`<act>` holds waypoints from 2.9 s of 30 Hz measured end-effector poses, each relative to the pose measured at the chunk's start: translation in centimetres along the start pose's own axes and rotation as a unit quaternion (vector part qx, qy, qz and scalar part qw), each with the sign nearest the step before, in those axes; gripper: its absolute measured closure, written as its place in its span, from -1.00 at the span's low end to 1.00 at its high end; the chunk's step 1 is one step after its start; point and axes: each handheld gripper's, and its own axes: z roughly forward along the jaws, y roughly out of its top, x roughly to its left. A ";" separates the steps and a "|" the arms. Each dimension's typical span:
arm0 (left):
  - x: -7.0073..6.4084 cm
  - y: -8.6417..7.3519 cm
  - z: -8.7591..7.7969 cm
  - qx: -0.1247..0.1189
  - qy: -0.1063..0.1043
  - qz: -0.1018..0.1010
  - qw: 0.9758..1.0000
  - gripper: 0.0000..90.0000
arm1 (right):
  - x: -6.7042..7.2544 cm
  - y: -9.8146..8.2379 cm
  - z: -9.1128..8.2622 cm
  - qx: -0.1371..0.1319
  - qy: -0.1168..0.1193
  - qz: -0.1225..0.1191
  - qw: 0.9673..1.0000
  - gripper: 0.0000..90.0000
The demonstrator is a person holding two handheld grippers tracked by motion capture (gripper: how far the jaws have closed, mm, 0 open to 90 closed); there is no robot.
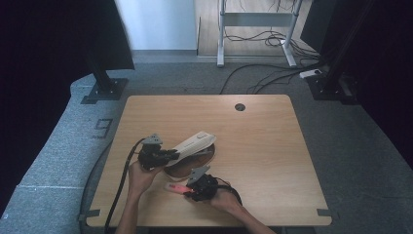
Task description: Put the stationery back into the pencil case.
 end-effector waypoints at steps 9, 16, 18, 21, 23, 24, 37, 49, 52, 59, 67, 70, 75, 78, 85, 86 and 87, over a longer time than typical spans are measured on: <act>0.0 0.0 0.0 0.000 0.001 0.001 1.000 0.72 | 0.1 -0.1 -0.8 -0.008 0.010 0.003 1.000 0.46; 0.0 0.0 0.0 0.000 0.001 0.001 1.000 0.72 | 0.2 0.0 -2.0 -0.020 0.015 0.004 1.000 0.46; 0.0 0.0 0.0 -0.001 0.001 0.000 1.000 0.72 | 0.2 0.1 -2.4 -0.022 0.013 0.003 1.000 0.46; 0.0 0.0 0.0 -0.001 0.002 -0.001 1.000 0.73 | 0.0 0.0 -3.1 -0.026 0.008 0.005 1.000 0.46; 0.0 0.0 0.0 0.000 0.003 0.000 1.000 0.73 | -0.2 -0.1 -3.4 -0.029 0.004 0.008 1.000 0.46; 0.0 0.0 0.0 -0.001 0.002 0.000 1.000 0.73 | -0.4 -0.2 -3.6 -0.031 0.001 0.010 0.999 0.46; -0.1 0.0 0.0 0.000 0.002 0.001 1.000 0.72 | -3.6 -0.7 -5.1 -0.027 -0.043 0.032 0.998 0.46; -0.1 0.0 0.0 0.000 0.002 0.002 1.000 0.72 | -5.8 0.0 -4.5 -0.021 -0.057 0.038 0.997 0.46; -0.1 0.0 0.0 -0.001 0.001 0.002 1.000 0.72 | -6.1 0.3 -4.1 -0.017 -0.055 0.036 0.998 0.46; -0.1 0.1 0.0 -0.001 0.001 0.001 1.000 0.72 | -6.9 0.8 -2.9 -0.008 -0.051 0.032 0.998 0.46; -0.1 0.1 0.0 -0.002 0.001 0.000 1.000 0.72 | -7.3 1.5 -1.9 -0.005 -0.047 0.025 0.999 0.46; -0.1 0.1 0.0 -0.002 0.000 0.000 1.000 0.72 | -7.4 1.8 -1.4 -0.004 -0.047 0.021 0.999 0.46; -0.1 0.1 0.0 -0.002 0.000 0.000 1.000 0.72 | -7.6 2.2 -0.8 -0.006 -0.045 0.020 0.999 0.46; -0.2 0.1 0.0 -0.002 0.000 0.001 1.000 0.72 | -7.7 2.6 -0.3 -0.009 -0.043 0.018 0.999 0.46; -0.2 0.0 0.1 0.000 0.000 0.002 1.000 0.72 | -7.9 2.7 0.7 -0.002 -0.041 0.015 0.999 0.42; -0.2 0.0 0.1 0.000 0.000 0.002 1.000 0.72 | -7.9 2.7 0.7 -0.001 -0.043 0.016 0.999 0.36; -0.2 0.0 0.1 0.000 0.000 0.002 1.000 0.72 | -7.9 2.7 0.6 0.003 -0.047 0.016 0.999 0.31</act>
